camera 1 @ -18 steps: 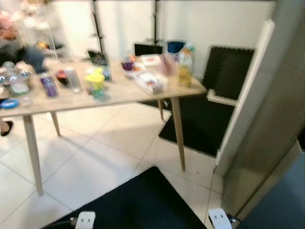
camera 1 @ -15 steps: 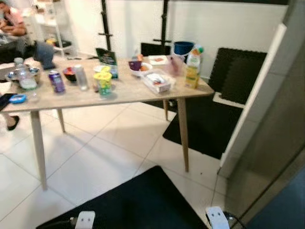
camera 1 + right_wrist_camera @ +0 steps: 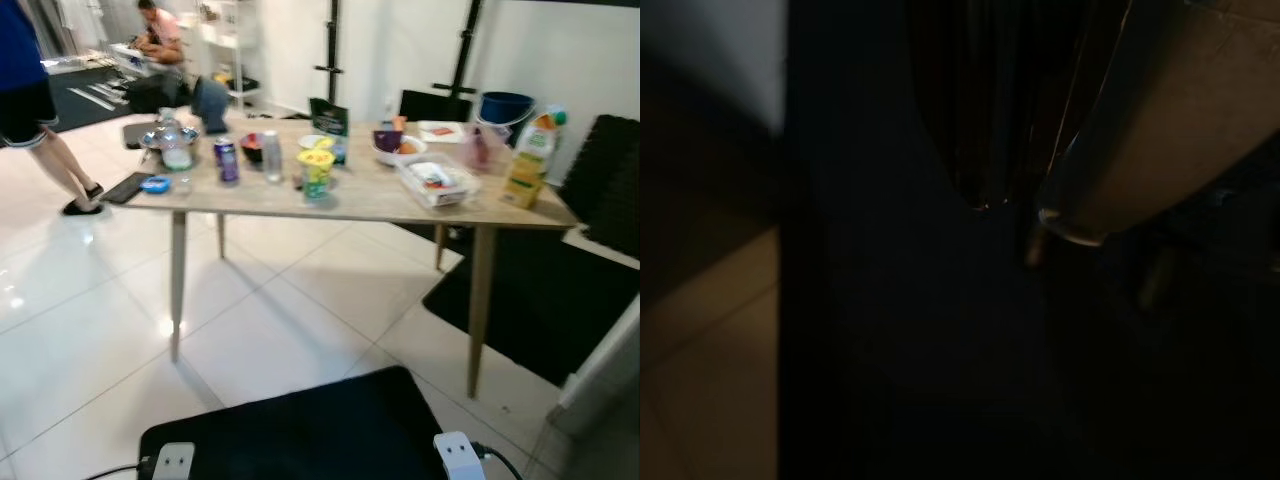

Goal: Restocking fridge

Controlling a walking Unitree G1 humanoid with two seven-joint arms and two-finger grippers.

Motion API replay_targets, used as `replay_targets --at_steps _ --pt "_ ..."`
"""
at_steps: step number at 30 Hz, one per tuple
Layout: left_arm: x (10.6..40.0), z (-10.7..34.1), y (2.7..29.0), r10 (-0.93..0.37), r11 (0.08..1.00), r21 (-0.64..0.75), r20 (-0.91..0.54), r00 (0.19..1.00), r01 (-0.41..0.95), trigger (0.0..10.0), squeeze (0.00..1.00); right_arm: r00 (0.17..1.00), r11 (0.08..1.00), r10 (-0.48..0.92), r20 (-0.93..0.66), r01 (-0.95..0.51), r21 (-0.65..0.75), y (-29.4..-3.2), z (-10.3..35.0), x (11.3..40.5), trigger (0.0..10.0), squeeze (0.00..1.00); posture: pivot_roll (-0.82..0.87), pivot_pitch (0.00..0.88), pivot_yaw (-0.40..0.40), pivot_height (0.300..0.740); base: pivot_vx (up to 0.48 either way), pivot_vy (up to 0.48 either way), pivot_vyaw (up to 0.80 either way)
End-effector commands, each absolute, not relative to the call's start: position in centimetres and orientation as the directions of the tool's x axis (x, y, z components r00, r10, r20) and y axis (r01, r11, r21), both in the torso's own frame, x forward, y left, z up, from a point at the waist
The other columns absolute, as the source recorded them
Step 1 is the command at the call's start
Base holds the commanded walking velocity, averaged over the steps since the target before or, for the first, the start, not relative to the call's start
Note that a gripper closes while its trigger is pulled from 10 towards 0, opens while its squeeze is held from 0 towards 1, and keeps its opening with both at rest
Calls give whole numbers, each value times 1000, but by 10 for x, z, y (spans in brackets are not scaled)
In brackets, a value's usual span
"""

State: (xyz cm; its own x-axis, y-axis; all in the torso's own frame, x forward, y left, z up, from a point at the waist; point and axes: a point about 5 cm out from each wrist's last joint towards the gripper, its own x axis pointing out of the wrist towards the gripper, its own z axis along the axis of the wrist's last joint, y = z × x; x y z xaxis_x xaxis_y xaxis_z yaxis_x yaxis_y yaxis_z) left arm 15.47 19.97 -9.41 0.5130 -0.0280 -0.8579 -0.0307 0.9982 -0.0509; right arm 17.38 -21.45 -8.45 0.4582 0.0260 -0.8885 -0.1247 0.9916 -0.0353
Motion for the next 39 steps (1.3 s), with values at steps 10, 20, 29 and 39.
replay_targets --at_steps 10,20,29,39 --pt "156 -94 199 -32 997 -63 -863 505 -45 10000 0 432 992 -28 -902 -101 -80 -218 -89 162 10000 0 -16 0 2 740 0 0 318" --pt "159 -93 197 -44 998 -61 -863 503 -19 10000 0 428 990 -23 -904 -119 -81 -214 -90 163 10000 0 -17 0 5 740 0 0 0" --pt "151 -97 194 -61 998 -54 -883 465 30 10000 0 421 985 -17 -907 -149 -88 -212 -91 162 10000 0 -12 0 3 740 141 0 0" --pt "149 -98 193 -64 998 -53 -890 452 38 10000 0 419 984 -15 -908 -157 -88 -212 -91 162 10000 0 -13 0 -1 740 285 0 0"
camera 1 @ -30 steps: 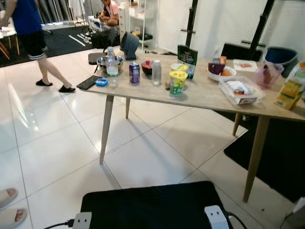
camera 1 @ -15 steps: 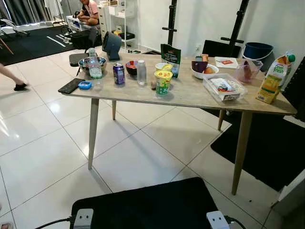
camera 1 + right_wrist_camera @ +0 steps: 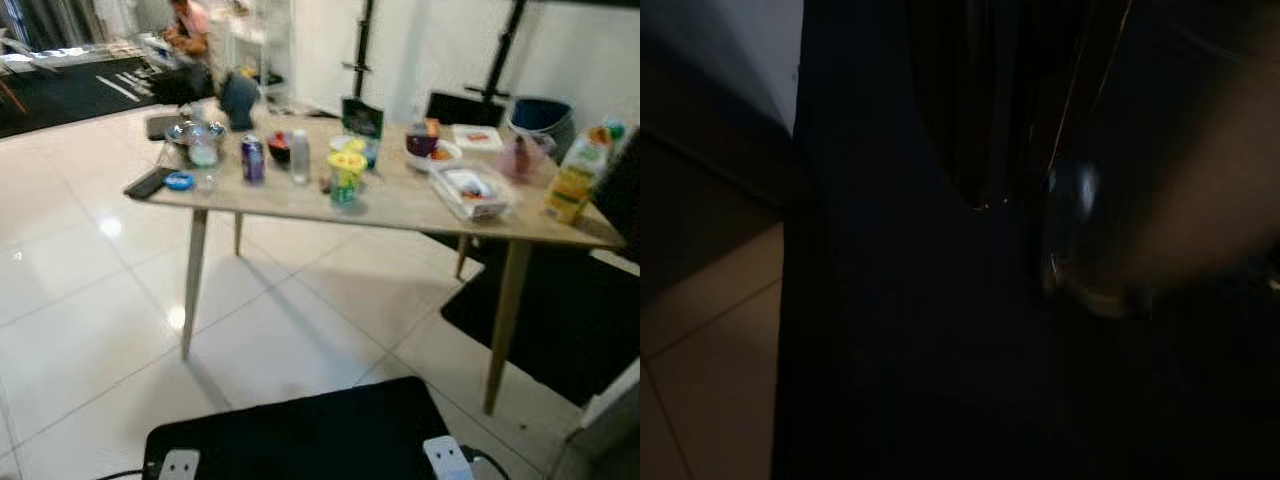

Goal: Restocking fridge

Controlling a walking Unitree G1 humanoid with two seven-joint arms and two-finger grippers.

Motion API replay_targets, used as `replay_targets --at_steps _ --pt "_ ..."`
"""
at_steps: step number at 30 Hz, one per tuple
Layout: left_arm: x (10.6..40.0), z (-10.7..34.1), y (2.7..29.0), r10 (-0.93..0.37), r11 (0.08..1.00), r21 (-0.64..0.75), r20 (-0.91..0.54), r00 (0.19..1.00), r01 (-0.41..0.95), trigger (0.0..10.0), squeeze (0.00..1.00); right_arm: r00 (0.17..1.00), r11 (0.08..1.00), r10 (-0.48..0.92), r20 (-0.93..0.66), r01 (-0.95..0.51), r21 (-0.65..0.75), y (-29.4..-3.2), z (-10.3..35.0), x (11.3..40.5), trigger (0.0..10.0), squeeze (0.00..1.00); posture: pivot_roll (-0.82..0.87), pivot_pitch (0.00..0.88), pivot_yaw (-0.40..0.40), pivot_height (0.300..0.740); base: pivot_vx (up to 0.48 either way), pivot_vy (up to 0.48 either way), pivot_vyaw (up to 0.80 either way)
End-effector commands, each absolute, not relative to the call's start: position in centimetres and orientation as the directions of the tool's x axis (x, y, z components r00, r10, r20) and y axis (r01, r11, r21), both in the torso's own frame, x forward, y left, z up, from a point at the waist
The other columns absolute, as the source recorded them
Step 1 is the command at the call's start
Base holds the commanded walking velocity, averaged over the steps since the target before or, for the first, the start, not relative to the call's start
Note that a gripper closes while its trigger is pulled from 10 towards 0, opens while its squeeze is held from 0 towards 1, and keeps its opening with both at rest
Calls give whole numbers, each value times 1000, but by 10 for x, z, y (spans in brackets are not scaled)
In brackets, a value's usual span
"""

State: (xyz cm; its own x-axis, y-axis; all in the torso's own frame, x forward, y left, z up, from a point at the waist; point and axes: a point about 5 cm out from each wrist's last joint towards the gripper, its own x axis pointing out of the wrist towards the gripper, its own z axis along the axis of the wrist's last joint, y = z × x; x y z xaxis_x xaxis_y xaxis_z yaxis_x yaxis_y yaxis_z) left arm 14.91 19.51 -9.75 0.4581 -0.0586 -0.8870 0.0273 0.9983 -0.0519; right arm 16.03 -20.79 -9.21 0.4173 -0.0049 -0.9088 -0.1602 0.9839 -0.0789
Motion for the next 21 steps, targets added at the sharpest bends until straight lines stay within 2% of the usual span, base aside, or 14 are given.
replay_targets --at_steps 1,21 --pt "149 -98 193 -65 998 -53 -890 451 39 10000 0 419 983 -15 -908 -158 -89 -212 -91 162 10000 0 -13 0 -1 740 300 0 0" --pt "146 -99 191 -71 997 -57 -894 443 44 10000 0 413 986 -39 -910 -133 -103 -215 -91 161 10000 0 -18 0 -3 740 305 0 0"
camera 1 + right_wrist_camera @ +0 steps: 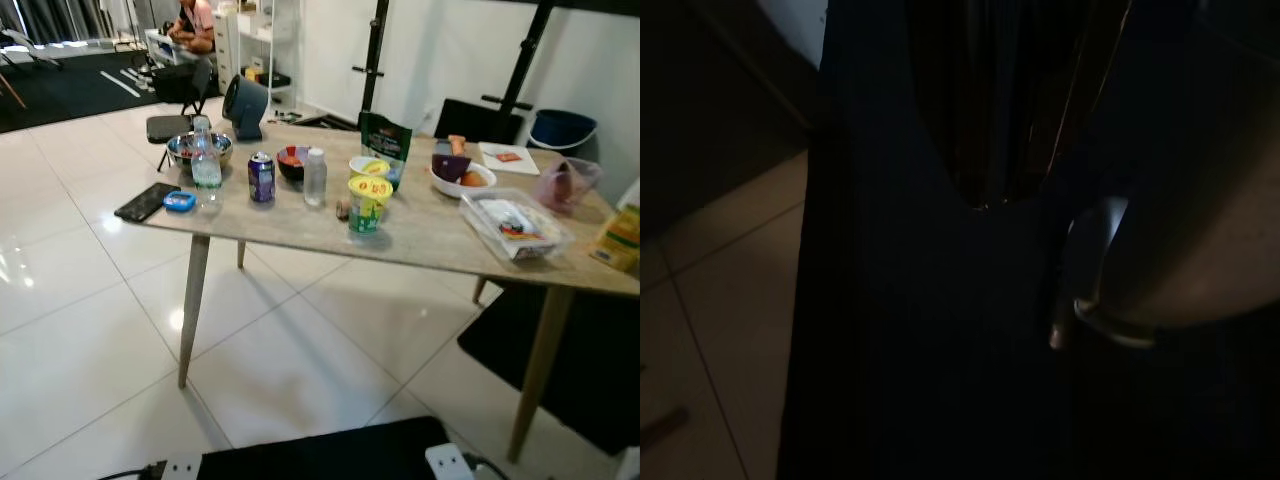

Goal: Restocking fridge

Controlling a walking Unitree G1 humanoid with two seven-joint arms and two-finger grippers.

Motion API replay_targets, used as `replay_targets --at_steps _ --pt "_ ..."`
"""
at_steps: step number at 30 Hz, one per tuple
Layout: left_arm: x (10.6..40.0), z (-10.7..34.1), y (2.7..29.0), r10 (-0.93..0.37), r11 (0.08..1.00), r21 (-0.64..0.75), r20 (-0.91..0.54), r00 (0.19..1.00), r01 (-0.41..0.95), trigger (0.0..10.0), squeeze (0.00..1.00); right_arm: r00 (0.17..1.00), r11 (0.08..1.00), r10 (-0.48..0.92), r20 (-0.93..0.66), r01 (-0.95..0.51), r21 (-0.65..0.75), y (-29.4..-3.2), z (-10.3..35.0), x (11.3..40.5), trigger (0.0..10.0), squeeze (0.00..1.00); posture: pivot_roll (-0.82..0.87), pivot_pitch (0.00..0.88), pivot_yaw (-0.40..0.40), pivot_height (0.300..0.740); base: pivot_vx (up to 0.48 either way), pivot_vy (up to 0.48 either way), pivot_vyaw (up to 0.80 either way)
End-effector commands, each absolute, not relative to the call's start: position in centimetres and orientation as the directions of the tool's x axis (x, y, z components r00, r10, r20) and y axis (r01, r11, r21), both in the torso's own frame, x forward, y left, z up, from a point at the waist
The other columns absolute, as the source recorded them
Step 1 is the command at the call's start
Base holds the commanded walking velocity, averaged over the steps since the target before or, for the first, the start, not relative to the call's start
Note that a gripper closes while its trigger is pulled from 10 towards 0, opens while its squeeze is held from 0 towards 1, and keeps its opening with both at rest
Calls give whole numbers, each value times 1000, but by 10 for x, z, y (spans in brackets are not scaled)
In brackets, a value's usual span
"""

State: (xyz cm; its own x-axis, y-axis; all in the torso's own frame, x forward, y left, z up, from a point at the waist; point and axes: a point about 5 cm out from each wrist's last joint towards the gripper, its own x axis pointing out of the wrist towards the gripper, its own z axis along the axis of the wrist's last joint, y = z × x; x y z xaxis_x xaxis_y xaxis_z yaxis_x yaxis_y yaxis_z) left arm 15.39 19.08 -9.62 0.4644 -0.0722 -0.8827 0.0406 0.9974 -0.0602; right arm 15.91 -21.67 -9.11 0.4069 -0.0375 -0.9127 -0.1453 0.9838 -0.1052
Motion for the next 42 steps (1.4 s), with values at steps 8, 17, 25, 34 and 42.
replay_targets --at_steps 8,17,25,34,42 --pt "146 -99 191 -73 997 -58 -895 441 48 10000 0 404 986 -42 -914 -132 -104 -215 -91 160 10000 0 -19 0 -2 740 308 0 -800" --pt "146 -99 191 -73 997 -57 -895 441 49 10000 0 405 984 -48 -913 -137 -113 -216 -91 160 10000 0 -19 0 -1 740 307 0 -164" --pt "145 -100 191 -72 997 -52 -896 437 56 10000 0 402 982 -53 -914 -145 -120 -219 -91 159 10000 0 -21 0 -7 740 308 0 0" --pt "147 -99 191 -55 998 -43 -893 447 36 10000 0 406 981 -51 -913 -153 -123 -219 -90 162 10000 0 -23 0 -8 740 148 0 0" --pt "147 -99 188 -87 996 -81 -890 448 33 10000 0 399 980 -46 -916 -159 -119 -218 -90 160 10000 0 -23 0 -8 740 31 -49 0"
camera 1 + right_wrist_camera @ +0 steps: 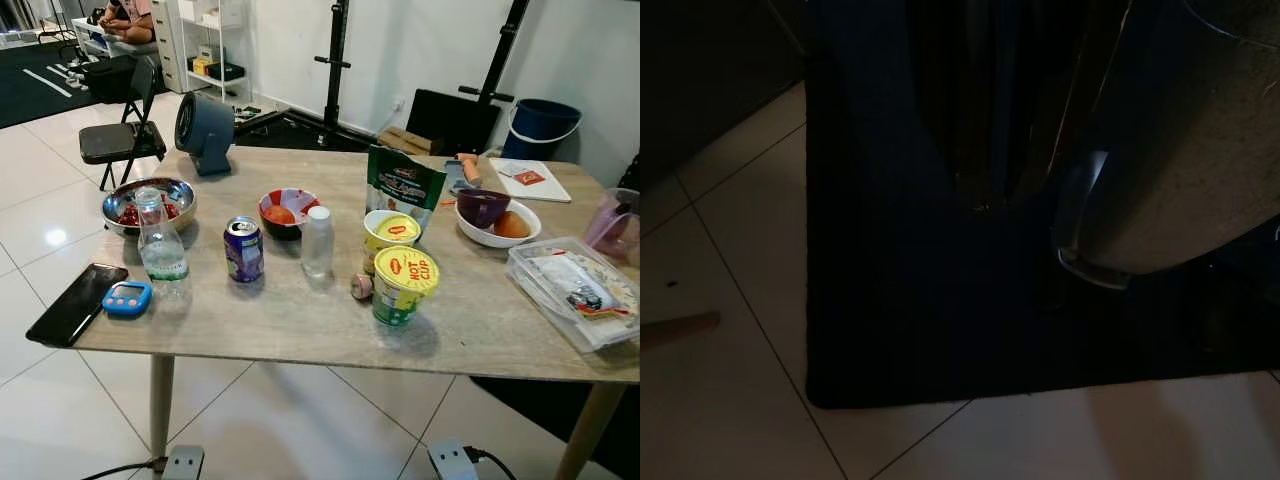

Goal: Restocking fridge

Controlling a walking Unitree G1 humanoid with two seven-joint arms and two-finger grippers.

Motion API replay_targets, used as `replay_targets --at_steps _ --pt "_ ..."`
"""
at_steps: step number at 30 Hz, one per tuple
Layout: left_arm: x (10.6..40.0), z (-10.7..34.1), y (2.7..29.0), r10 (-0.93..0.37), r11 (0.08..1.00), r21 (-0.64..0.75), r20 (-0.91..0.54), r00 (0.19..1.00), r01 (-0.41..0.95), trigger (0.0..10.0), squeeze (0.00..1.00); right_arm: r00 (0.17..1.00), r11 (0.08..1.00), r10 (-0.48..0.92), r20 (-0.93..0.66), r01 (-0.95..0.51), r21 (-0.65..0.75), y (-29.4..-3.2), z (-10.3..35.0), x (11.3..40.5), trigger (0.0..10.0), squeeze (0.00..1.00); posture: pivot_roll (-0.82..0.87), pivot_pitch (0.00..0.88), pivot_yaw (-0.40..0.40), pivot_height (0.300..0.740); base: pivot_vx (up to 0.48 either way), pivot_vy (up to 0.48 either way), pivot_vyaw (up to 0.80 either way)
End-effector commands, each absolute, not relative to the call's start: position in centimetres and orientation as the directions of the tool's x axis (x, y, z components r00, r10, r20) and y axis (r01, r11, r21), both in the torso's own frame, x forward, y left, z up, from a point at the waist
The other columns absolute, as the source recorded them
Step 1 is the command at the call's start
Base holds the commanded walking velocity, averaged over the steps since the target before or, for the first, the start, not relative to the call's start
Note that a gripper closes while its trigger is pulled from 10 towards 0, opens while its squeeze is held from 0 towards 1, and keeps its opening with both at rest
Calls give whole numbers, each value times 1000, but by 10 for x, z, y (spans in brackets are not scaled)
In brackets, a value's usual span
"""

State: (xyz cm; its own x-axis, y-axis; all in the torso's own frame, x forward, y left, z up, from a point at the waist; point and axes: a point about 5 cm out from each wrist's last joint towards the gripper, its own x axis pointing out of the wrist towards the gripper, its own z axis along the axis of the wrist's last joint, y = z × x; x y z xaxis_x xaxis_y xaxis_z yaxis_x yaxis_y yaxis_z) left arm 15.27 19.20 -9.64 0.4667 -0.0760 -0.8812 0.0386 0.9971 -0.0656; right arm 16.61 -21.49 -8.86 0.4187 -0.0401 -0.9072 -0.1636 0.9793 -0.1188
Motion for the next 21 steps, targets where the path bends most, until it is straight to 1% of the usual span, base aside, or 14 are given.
replay_targets --at_steps 1,5,10,20,21 --pt "146 -99 189 -88 996 -83 -891 446 31 10000 0 397 980 -46 -917 -159 -118 -218 -91 160 10000 0 -23 0 -7 740 247 -409 0" --pt "145 -100 189 -87 996 -84 -892 443 27 10000 0 394 980 -44 -918 -159 -116 -218 -91 159 10000 0 -21 0 -6 740 245 -411 0" --pt "144 -100 189 -88 996 -86 -893 442 26 10000 0 394 980 -43 -918 -161 -114 -217 -91 158 10000 0 -21 0 -6 740 0 -413 0" --pt "144 -100 188 -94 995 -92 -892 443 25 10000 0 391 977 -38 -920 -179 -117 -216 -91 159 10000 0 -19 0 -6 740 254 -400 0" --pt "144 -100 188 -92 996 -92 -892 443 21 10000 0 391 977 -39 -920 -180 -118 -216 -91 159 10000 0 -19 0 -6 740 0 0 0"
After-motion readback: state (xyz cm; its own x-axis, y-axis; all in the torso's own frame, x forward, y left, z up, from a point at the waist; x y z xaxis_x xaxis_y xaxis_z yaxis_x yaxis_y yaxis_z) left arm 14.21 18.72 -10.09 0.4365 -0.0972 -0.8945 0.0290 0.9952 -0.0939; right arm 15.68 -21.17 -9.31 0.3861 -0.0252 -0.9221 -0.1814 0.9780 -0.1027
